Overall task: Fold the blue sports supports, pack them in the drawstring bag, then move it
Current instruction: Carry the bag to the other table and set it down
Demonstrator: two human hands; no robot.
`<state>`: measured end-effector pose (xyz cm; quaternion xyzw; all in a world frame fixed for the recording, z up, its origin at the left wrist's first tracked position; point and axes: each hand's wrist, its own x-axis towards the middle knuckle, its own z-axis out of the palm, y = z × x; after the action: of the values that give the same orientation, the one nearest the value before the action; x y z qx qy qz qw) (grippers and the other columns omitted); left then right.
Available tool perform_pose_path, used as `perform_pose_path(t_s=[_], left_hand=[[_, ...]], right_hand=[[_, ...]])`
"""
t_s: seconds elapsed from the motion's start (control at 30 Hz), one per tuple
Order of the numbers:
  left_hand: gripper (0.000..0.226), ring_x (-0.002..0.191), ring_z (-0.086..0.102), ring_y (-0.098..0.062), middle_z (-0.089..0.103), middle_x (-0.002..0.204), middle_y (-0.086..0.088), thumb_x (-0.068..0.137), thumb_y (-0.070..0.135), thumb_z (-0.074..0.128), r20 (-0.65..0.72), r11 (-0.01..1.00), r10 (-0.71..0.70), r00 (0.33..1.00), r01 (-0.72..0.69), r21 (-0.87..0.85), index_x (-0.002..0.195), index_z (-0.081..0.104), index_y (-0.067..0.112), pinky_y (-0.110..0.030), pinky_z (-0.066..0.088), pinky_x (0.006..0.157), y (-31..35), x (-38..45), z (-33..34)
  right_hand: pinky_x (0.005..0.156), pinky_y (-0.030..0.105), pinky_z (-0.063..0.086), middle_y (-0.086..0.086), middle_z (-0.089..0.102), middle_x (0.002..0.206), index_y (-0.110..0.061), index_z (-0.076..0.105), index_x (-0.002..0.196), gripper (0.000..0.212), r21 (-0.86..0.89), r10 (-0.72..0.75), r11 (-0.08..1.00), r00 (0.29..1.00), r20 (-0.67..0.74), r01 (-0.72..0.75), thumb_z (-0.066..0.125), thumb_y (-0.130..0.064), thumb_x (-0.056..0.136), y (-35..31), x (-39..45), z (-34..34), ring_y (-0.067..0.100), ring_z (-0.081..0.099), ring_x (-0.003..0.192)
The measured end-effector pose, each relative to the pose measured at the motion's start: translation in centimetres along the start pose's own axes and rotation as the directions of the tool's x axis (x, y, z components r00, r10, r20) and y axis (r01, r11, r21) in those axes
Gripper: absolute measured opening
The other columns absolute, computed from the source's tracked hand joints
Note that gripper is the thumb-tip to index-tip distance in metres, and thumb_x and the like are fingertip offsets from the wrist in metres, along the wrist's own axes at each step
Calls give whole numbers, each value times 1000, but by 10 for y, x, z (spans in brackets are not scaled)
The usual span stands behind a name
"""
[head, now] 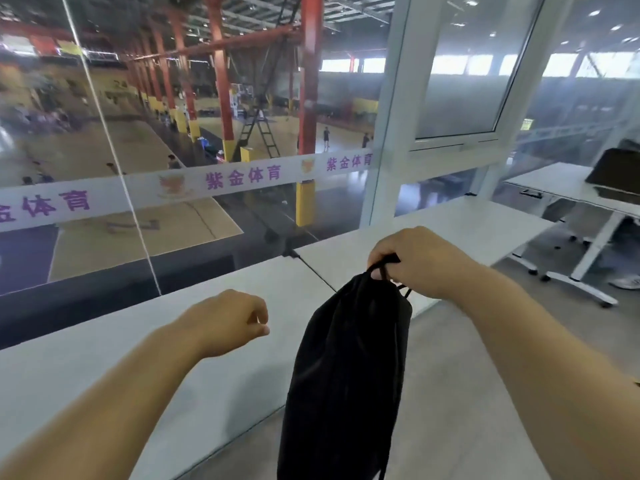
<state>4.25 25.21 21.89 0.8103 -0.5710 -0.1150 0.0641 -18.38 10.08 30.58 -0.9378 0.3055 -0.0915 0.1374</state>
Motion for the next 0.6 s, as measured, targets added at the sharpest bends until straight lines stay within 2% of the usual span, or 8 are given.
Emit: perform_pose_path(t_s=[0.13,0.23,0.3,0.4,0.47,0.53,0.6], left_hand=[[21,90,60,-12,64,105,7,89,44,56,67,994,106,992,-108,23,103,63,29,-31,52,83,74,4,31],[23,94,60,-14,63,109,6,90,44,54,123,976,196,973,-205,68,106,62,29,-31,50,83,127,10,53],[22,95,59,-15,62,109,6,90,43,53,164,958,257,952,-274,91,104,62,29,-30,48,80,161,17,66],[15,92,60,-15,63,103,7,89,37,54,216,923,340,915,-368,110,96,63,27,-30,47,74,212,32,83],[10,89,60,-15,64,101,7,88,37,54,243,891,401,883,-437,121,88,60,29,-30,45,70,246,46,94],[10,89,60,-16,64,100,5,89,38,54,277,853,460,844,-506,127,86,59,29,-30,44,70,283,62,107],[11,92,60,-17,63,101,4,89,39,54,306,803,523,795,-580,136,87,59,29,-30,46,73,324,78,120]], right_hand=[[60,11,37,-20,53,73,-22,70,92,14,-38,116,993,992,41,-114,60,-12,88,53,-71,-6,1,51,69],[63,19,43,-16,53,76,-23,70,94,17,-87,227,972,970,84,-219,58,-12,87,91,-120,-8,9,56,75],[71,25,45,-15,53,78,-24,69,98,20,-170,297,946,947,125,-274,55,-13,89,114,-150,-10,12,54,85],[80,27,45,-6,64,100,-21,68,106,26,-242,407,900,897,171,-362,50,-11,90,147,-191,-13,15,54,96],[73,27,48,-1,67,106,-20,68,107,28,-227,484,867,857,177,-443,50,-9,89,171,-218,-15,17,58,93],[60,22,41,-1,64,102,-21,68,107,28,-240,553,825,817,163,-511,50,-9,88,197,-244,-17,16,53,87],[64,24,42,0,63,104,-22,67,106,27,-216,627,775,764,150,-594,51,-9,89,222,-268,-19,17,53,87]])
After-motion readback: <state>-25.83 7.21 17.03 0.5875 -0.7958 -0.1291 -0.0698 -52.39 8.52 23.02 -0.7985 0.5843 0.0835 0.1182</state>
